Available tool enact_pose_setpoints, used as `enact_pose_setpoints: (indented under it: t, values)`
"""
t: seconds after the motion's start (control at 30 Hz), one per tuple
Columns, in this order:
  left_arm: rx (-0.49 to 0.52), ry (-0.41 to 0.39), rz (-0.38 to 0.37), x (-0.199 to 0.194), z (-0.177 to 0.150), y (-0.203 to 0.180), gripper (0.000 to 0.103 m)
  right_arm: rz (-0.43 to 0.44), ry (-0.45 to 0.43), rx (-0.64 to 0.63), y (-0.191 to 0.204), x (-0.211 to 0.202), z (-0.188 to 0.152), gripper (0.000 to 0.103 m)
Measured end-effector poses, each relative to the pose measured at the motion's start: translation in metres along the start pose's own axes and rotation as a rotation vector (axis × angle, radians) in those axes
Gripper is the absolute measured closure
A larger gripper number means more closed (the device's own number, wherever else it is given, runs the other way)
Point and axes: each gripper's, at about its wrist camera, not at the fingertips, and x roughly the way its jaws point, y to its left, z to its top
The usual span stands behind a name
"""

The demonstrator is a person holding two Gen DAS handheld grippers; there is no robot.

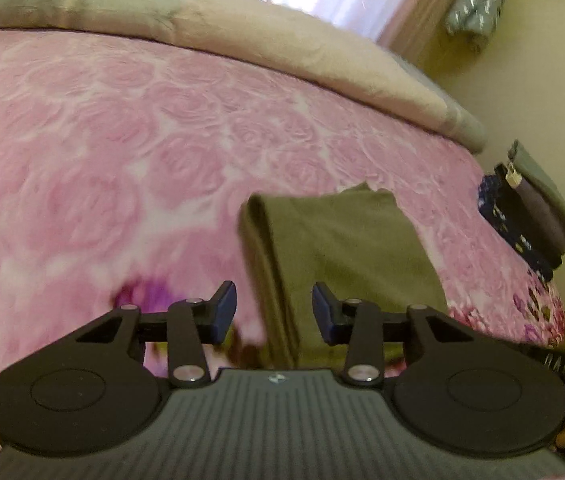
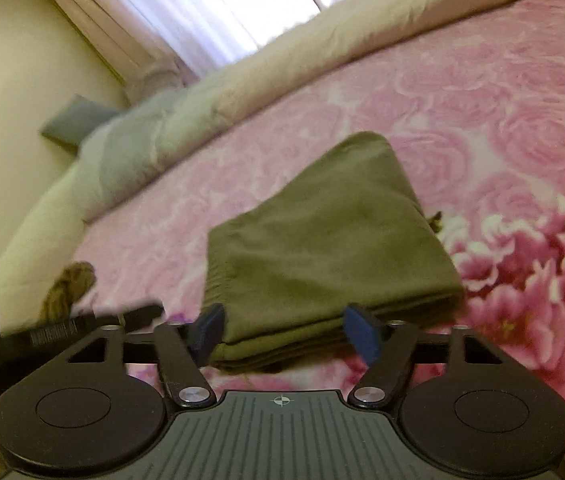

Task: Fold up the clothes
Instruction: 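Roll both grippers and move them to the folded pants edge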

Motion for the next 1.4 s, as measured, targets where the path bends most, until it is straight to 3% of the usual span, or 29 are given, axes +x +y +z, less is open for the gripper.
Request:
enact_pose_setpoints:
  t: [0.1,0.2,0.37,0.53,0.6,0.67,0.83,0.93,1.03,1.1,1.4]
  values:
    - [0.027,0.072,0.007,-0.002,0.048,-0.019,0.068,-0.041,0.064,0.171,-0.007,-0.014,0.021,0.037]
    - [0.059,0.123,-0.005,-0.018,0.094,-0.051,0.069,-0.061,0.064,0.293,-0.003,-0.049,0.055,0.037]
    - [0.178,0.18,-0.058,-0.036,0.158,-0.098,0.067,-0.058,-0.019,0.434,0.009,-0.11,0.115,0.037]
    - [0.334,0.246,-0.158,-0.013,0.188,-0.113,0.067,-0.107,-0.113,0.577,0.002,-0.134,0.135,0.037]
    - [0.391,0.293,-0.188,0.003,0.193,-0.11,0.067,-0.154,-0.15,0.662,-0.001,-0.137,0.123,0.038]
    - [0.426,0.345,-0.224,0.023,0.195,-0.1,0.067,-0.192,-0.181,0.743,-0.002,-0.138,0.106,0.05]
    - [0.521,0.467,-0.291,0.06,0.192,-0.062,0.067,-0.289,-0.261,0.942,0.018,-0.121,0.033,0.05]
    - [0.56,0.524,-0.301,0.077,0.186,-0.033,0.067,-0.249,-0.297,1.091,0.035,-0.093,-0.012,0.05]
    - [0.531,0.587,-0.309,0.094,0.183,-0.01,0.067,-0.166,-0.358,1.24,0.042,-0.057,-0.045,0.051]
    - [0.512,0.618,-0.332,0.103,0.18,0.0,0.067,-0.117,-0.399,1.322,0.046,-0.037,-0.061,0.062]
    - [0.514,0.679,-0.425,0.151,0.162,0.019,0.067,-0.179,-0.488,1.219,0.037,0.015,-0.07,0.064]
